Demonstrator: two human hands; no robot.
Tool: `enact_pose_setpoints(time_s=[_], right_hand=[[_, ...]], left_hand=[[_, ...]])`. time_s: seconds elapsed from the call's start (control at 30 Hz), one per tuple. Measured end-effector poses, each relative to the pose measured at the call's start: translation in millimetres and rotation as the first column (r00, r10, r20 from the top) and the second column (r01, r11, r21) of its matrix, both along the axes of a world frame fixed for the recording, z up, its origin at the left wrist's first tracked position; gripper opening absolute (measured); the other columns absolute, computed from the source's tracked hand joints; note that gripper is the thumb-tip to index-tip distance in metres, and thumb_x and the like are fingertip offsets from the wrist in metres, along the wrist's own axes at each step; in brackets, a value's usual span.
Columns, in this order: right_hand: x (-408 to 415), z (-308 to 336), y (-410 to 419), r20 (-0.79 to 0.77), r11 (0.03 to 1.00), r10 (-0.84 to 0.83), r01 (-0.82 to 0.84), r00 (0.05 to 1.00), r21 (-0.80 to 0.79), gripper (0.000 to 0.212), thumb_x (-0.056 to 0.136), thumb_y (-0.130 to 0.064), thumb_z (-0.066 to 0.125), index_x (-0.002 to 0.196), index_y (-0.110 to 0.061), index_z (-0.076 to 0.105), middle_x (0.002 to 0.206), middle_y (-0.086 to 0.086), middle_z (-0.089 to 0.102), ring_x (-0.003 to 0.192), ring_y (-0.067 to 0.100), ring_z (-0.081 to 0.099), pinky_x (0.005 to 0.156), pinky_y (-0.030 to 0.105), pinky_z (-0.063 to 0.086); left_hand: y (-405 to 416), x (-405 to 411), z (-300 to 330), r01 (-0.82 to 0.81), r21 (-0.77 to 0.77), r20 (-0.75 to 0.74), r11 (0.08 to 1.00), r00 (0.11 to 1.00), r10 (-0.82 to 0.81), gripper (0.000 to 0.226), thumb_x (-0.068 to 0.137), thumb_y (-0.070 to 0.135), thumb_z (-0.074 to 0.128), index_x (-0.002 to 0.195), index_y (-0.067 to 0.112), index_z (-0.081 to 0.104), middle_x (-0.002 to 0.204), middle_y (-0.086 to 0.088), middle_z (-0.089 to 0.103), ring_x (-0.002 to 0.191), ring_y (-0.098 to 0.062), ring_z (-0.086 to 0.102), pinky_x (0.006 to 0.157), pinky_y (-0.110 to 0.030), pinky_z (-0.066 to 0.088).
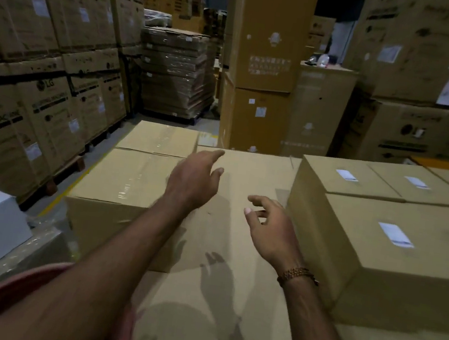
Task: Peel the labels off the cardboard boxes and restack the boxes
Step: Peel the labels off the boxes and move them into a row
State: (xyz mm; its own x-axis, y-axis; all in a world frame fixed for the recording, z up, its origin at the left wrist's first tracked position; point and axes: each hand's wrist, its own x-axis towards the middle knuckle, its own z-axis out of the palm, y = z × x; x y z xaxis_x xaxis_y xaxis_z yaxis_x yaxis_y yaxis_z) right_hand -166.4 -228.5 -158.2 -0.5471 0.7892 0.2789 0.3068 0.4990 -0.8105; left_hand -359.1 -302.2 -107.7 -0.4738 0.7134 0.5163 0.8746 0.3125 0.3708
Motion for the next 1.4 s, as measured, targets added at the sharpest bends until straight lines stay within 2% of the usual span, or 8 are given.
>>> enact_pose_setpoints(time_s=[0.13, 0.4, 0.53, 0.77, 0.9, 1.03, 1.23, 1.4], right_hand=[[83.3, 7.6, 36.7, -0.017, 0.996, -0.086, 0.086, 0.996, -0.001, 0.026, 0.104, -0.031, 0.063, 0.129, -0.028, 0.071, 0.122, -0.012, 0.069, 0.098, -0.005, 0.064, 0.085, 0.023, 0.054], [232.1, 4.5, 125.7, 0.029, 0.982, -0.156, 0.152, 0.987, 0.109, 0.025, 0.102, -0.026, 0.066, 0.126, -0.025, 0.072, 0.113, -0.014, 0.067, 0.094, -0.001, 0.067, 0.087, 0.034, 0.059], [287.3, -2.3, 170.0, 0.054, 0.964, -0.234, 0.224, 0.971, 0.145, 0.027, 0.1, -0.028, 0.067, 0.127, -0.024, 0.072, 0.118, -0.003, 0.07, 0.102, 0.015, 0.069, 0.091, 0.04, 0.059], [337.5, -20.6, 215.5, 0.429, 0.905, -0.412, 0.308, 0.804, 0.293, 0.05, 0.103, -0.043, 0.058, 0.148, -0.021, 0.055, 0.147, 0.014, 0.052, 0.139, 0.034, 0.041, 0.111, 0.048, 0.039], [341.6, -31.2, 221.1, 0.532, 0.899, -0.421, 0.262, 0.735, 0.35, 0.048, 0.103, -0.05, 0.053, 0.142, -0.023, 0.056, 0.147, 0.013, 0.053, 0.146, 0.036, 0.032, 0.116, 0.048, 0.029], [344.6, -37.3, 222.9, 0.503, 0.892, -0.429, 0.264, 0.75, 0.367, 0.042, 0.101, -0.05, 0.056, 0.134, -0.024, 0.062, 0.142, 0.01, 0.06, 0.146, 0.036, 0.033, 0.116, 0.05, 0.026], [347.6, -32.5, 224.7, 0.443, 0.879, -0.455, 0.311, 0.772, 0.362, 0.045, 0.096, -0.051, 0.064, 0.128, -0.019, 0.064, 0.127, 0.015, 0.061, 0.121, 0.037, 0.051, 0.104, 0.046, 0.034], [342.5, -29.0, 213.0, 0.307, 0.921, -0.381, 0.329, 0.872, 0.208, 0.047, 0.092, -0.045, 0.072, 0.12, -0.01, 0.06, 0.123, 0.014, 0.043, 0.116, 0.037, 0.047, 0.094, 0.044, 0.05]], left_hand=[[57.0, 77.6, -22.8, 0.094, -0.054, 0.08, 0.994, 0.993, -0.089, 0.049, 0.104, 0.039, 0.056, 0.152, 0.029, 0.052, 0.143, 0.001, 0.064, 0.13, -0.024, 0.058, 0.105, -0.046, 0.05], [143.8, 233.6, -82.3, 0.158, -0.042, 0.357, 0.987, 0.925, -0.133, 0.053, 0.104, 0.046, 0.056, 0.154, 0.027, 0.051, 0.148, -0.001, 0.06, 0.131, -0.024, 0.059, 0.105, -0.045, 0.051], [172.6, 284.0, -87.5, 0.136, -0.007, 0.448, 0.991, 0.886, -0.119, 0.055, 0.106, 0.04, 0.056, 0.156, 0.02, 0.047, 0.151, -0.006, 0.058, 0.134, -0.027, 0.057, 0.107, -0.035, 0.046], [189.8, 316.6, -98.7, 0.099, -0.041, 0.644, 0.994, 0.763, -0.049, 0.066, 0.104, 0.049, 0.058, 0.159, 0.017, 0.037, 0.151, -0.004, 0.056, 0.134, -0.028, 0.057, 0.095, -0.025, 0.039], [184.1, 315.2, -112.1, 0.128, -0.094, 0.731, 0.987, 0.683, -0.019, 0.069, 0.103, 0.059, 0.054, 0.157, 0.017, 0.043, 0.149, -0.001, 0.057, 0.132, -0.026, 0.057, 0.108, -0.036, 0.047], [177.2, 323.8, -112.1, 0.136, -0.007, 0.851, 0.991, 0.521, -0.066, 0.064, 0.106, 0.055, 0.051, 0.157, 0.017, 0.044, 0.145, 0.0, 0.06, 0.127, -0.022, 0.058, 0.105, -0.042, 0.052], [165.9, 332.0, -109.1, 0.098, 0.041, 0.868, 0.994, 0.49, -0.084, 0.05, 0.109, 0.044, 0.052, 0.151, 0.017, 0.049, 0.136, 0.004, 0.063, 0.118, -0.016, 0.061, 0.094, -0.033, 0.05], [145.3, 333.6, -120.3, -0.004, 0.131, 0.905, 0.991, 0.408, -0.118, 0.028, 0.109, 0.033, 0.056, 0.135, 0.024, 0.061, 0.129, 0.007, 0.073, 0.116, -0.012, 0.07, 0.106, -0.041, 0.054]])
